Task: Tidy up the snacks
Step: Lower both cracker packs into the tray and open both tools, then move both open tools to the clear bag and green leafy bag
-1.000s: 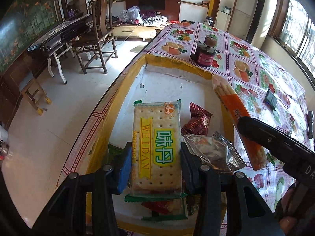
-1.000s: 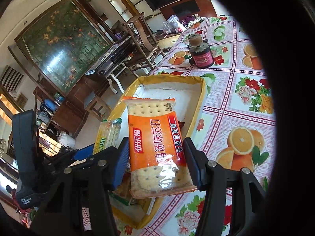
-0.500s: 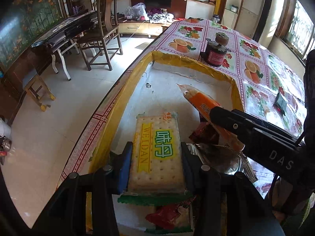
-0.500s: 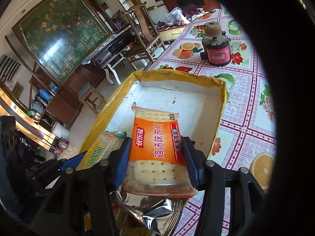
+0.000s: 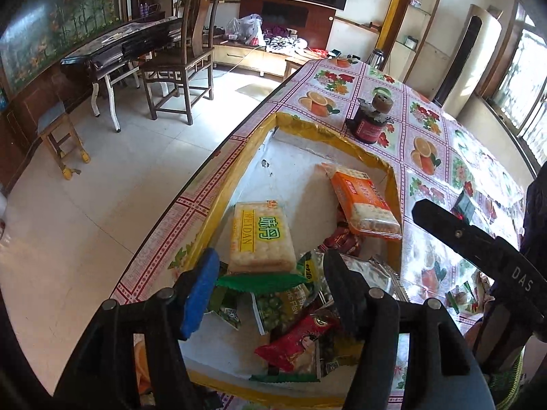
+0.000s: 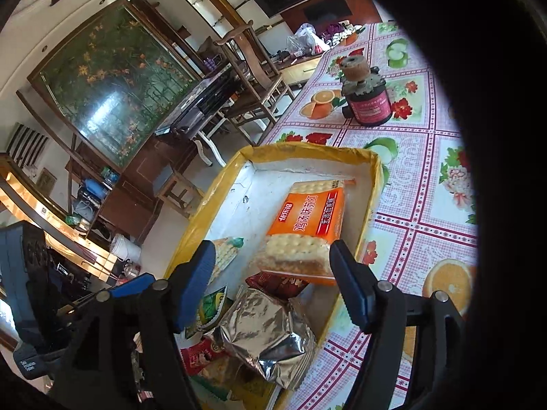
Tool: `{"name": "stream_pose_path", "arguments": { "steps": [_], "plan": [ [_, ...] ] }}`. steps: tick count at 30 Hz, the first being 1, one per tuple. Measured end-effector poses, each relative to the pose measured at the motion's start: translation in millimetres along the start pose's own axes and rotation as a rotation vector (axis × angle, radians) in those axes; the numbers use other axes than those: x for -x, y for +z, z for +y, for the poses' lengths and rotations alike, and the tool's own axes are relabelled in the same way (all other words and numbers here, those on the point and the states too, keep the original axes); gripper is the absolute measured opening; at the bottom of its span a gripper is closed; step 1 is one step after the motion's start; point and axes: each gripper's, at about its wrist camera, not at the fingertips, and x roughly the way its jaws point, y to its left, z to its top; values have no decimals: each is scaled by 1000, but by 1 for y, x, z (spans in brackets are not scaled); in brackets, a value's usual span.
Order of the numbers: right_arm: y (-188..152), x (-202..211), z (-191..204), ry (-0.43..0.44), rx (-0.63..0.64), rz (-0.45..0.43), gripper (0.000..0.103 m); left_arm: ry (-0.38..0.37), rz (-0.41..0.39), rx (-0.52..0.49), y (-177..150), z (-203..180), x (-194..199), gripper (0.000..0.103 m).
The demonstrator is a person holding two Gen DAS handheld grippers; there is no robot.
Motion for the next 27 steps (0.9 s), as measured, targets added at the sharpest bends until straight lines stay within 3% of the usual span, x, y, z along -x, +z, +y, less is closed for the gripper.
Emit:
{"name": "stream_pose_path", "arguments": {
  "steps": [8,19,27],
  "plan": [
    [-17,81,-35,-37,-81,-129,74,-68,-38,-62,-9,-37,35,64],
    [-77,203,-112,-283,-173,-228,74,-175,18,-221,-45,-121,32,65],
    [-119,252,-157,-427,-223,-240,74,-208,98,-347,-74,-182,13,65]
  ]
}}
